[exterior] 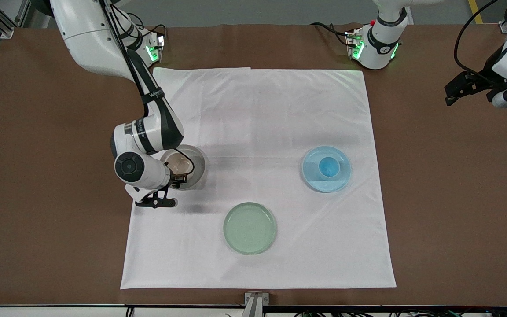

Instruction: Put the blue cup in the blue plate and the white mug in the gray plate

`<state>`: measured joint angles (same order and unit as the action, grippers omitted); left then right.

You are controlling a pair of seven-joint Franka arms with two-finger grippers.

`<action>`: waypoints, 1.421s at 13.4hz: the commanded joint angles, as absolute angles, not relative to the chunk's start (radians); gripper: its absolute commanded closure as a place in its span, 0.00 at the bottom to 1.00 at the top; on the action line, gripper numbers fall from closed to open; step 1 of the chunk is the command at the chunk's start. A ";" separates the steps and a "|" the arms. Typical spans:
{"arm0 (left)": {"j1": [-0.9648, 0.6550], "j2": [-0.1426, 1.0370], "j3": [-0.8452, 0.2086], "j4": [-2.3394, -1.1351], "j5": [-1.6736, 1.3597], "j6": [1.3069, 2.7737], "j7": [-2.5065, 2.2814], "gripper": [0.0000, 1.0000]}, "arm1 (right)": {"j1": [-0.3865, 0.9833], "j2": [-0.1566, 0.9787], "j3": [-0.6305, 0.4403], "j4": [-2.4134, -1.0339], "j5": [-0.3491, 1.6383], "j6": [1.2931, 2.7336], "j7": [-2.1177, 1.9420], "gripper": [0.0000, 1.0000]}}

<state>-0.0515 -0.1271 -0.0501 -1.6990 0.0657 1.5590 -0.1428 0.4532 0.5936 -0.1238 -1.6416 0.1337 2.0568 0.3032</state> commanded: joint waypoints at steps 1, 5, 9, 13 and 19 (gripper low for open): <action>-0.051 -0.120 -0.046 -1.678 0.052 1.545 -0.123 0.00 | 0.425 0.432 -0.129 -1.663 0.133 1.901 0.305 0.00; -0.051 -0.118 -0.046 -1.678 0.052 1.545 -0.123 0.00 | 0.299 0.223 -0.129 -1.672 0.130 1.643 0.285 0.00; -0.049 -0.120 -0.046 -1.686 0.051 1.543 -0.123 0.00 | 0.125 0.085 -0.129 -1.712 0.101 1.546 0.065 0.00; -0.046 -0.118 -0.041 -1.681 0.051 1.543 -0.121 0.00 | 0.031 0.037 -0.129 -1.704 0.031 1.557 -0.057 0.00; -0.055 -0.114 -0.048 -1.686 0.057 1.543 -0.121 0.00 | 0.031 0.035 -0.120 -1.550 0.012 1.548 -0.063 0.00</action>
<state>-0.0522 -0.1220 -0.0467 -1.6981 0.0656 1.5562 -0.1427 0.0353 0.0503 -0.1347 -1.5965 0.0355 1.5583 -0.0554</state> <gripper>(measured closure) 0.000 0.000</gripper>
